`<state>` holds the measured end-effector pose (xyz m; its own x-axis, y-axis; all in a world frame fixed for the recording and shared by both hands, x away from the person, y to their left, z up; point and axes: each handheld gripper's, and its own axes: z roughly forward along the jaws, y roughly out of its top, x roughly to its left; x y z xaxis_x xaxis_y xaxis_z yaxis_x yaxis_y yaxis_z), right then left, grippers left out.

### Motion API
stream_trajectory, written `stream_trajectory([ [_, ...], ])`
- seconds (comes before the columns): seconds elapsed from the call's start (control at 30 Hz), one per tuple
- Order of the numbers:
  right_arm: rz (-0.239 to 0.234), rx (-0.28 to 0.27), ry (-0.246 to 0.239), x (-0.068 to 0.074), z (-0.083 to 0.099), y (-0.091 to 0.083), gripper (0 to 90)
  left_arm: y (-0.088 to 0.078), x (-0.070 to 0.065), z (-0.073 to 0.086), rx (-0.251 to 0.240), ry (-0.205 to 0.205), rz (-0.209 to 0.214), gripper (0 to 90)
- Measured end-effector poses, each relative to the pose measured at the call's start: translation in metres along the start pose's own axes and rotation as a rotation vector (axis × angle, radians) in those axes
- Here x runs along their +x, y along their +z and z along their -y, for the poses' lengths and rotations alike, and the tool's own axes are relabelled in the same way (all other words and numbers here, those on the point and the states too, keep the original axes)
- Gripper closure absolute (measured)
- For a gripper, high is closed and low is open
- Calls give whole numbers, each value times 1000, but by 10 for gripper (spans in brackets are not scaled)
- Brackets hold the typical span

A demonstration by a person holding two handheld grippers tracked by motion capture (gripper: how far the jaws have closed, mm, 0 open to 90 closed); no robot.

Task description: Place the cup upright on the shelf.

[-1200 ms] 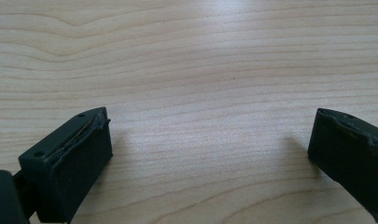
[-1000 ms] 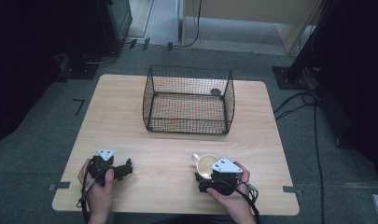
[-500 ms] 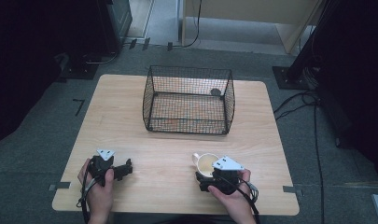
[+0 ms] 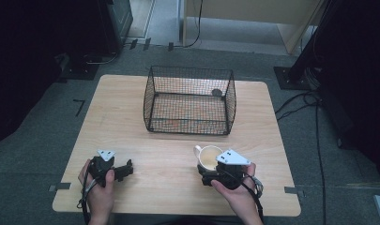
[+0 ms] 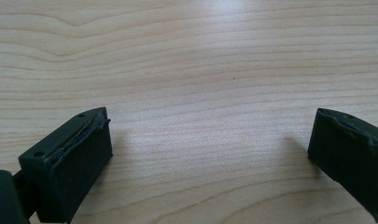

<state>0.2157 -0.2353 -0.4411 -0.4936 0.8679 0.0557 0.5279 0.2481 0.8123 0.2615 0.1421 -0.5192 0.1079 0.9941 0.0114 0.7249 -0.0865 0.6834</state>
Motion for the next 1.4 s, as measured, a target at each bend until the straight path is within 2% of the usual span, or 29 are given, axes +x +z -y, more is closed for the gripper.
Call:
stream_trajectory([
  [0.67,9,-41,-50,-4,-52,-7,91,0,0,0,-2,-3,0,0],
  [1.03,17,-66,-46,-10,-81,-7,91,0,0,0,-2,-5,0,0],
  [1.4,20,-78,-30,-20,-107,3,91,0,0,0,-2,-3,0,0],
])
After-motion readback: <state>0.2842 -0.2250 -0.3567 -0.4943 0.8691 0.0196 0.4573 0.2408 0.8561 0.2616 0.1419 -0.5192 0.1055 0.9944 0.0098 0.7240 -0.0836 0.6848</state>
